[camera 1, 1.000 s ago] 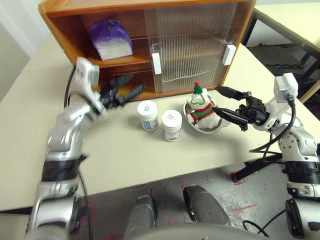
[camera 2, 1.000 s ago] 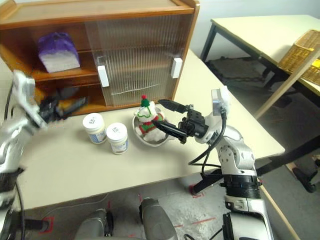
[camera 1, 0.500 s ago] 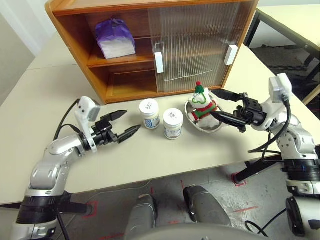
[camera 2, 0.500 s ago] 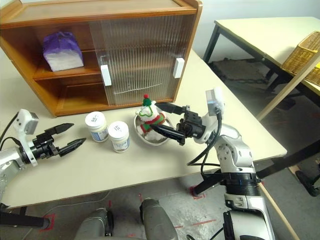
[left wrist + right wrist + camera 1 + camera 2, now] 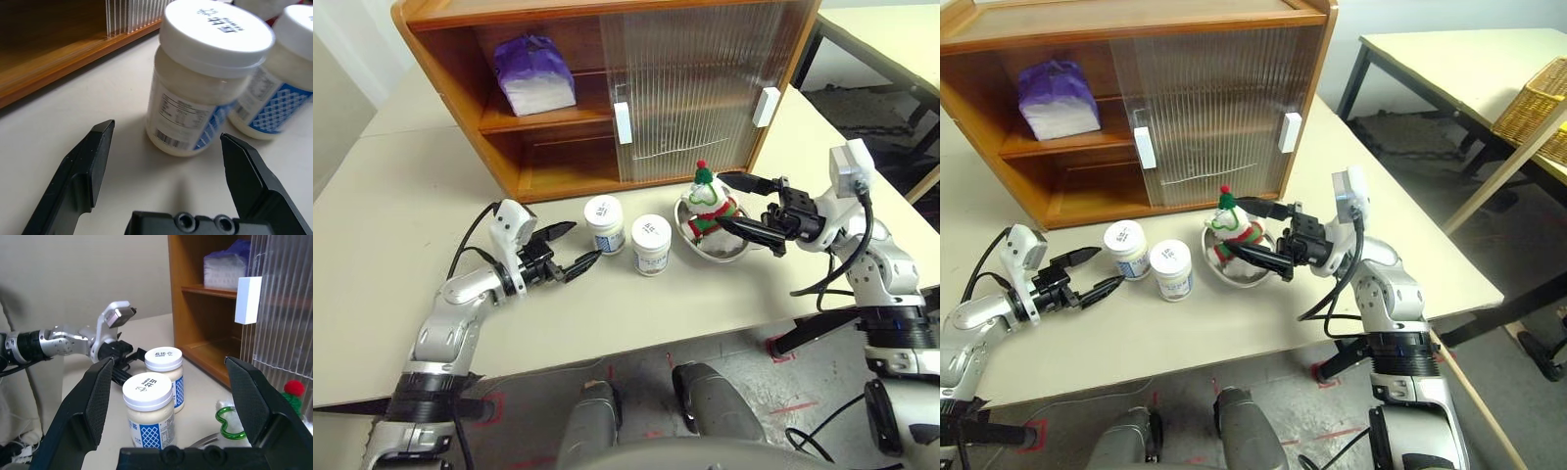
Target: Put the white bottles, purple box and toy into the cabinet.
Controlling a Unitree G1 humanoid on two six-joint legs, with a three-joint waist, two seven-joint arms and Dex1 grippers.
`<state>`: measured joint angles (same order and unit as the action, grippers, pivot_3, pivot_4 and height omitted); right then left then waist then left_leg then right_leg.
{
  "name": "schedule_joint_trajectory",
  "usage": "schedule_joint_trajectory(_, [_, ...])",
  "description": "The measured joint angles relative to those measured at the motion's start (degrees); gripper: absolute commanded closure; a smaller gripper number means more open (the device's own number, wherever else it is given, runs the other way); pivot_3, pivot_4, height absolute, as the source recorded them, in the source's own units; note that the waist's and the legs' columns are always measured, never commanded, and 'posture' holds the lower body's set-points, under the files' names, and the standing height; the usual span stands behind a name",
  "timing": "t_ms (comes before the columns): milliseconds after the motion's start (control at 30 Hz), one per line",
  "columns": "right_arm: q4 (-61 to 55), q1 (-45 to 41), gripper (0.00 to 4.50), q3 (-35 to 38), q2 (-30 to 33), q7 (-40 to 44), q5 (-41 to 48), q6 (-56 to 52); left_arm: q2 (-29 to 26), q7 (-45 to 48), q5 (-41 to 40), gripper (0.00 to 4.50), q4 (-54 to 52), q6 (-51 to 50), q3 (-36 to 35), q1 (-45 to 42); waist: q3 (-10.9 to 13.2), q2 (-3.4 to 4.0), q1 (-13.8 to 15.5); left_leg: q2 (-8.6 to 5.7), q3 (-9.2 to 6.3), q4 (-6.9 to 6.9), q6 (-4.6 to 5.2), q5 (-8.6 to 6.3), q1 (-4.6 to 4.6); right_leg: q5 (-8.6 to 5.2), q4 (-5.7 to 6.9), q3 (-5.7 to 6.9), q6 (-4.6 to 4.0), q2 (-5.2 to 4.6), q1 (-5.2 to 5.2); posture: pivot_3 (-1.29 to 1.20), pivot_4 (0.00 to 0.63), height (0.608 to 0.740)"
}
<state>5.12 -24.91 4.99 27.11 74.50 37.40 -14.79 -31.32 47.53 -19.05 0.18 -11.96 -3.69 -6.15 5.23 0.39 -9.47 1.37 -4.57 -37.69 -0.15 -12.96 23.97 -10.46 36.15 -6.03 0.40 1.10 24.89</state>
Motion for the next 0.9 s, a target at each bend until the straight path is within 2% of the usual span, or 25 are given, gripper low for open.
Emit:
schedule_joint_trajectory(467, [0.0,-0.8,0.00,0.3,0.3,-0.3,0.2,-0.1,5.4,-2.9,7.2,0.04,11.4,7.1,5.0,-5.7,0.0,0.00,-0.6,-0.03,0.00,-0.10,0.15,0.09,-0.03,-0.09,0.00,0.02,0.17,0.02,-0.14,-0.25,0.094,0.740])
schedule_joint_trajectory(567, [0.1,-1.4,0.00,0.4,0.7,-0.1,0.2,-0.1,6.6,-3.2,8.4,0.60,14.3,9.8,5.4,-7.3,-0.1,0.06,-0.6,-0.04,0.00,-0.11,0.23,0.14,-0.12,-0.20,-0.01,0.04,0.35,0.02,-0.30,-0.25,0.095,0.740])
schedule_joint_trajectory(633, [0.1,-1.4,0.00,0.4,0.7,-0.1,0.2,-0.1,7.9,-3.6,8.4,1.29,15.5,10.6,5.3,-7.9,-0.1,0.09,-0.5,-0.09,-0.01,-0.11,0.31,0.19,-0.12,-0.21,0.00,0.03,0.38,0.01,-0.36,-0.25,0.095,0.740])
schedule_joint_trajectory(900, [0.1,-1.2,0.00,0.4,0.7,-0.1,0.2,-0.1,8.5,-4.2,8.0,1.37,15.8,11.1,4.7,-7.7,-0.1,0.09,-0.6,-0.13,-0.02,-0.16,0.32,0.21,-0.12,-0.24,-0.02,0.03,0.43,0.01,-0.43,-0.25,0.101,0.740])
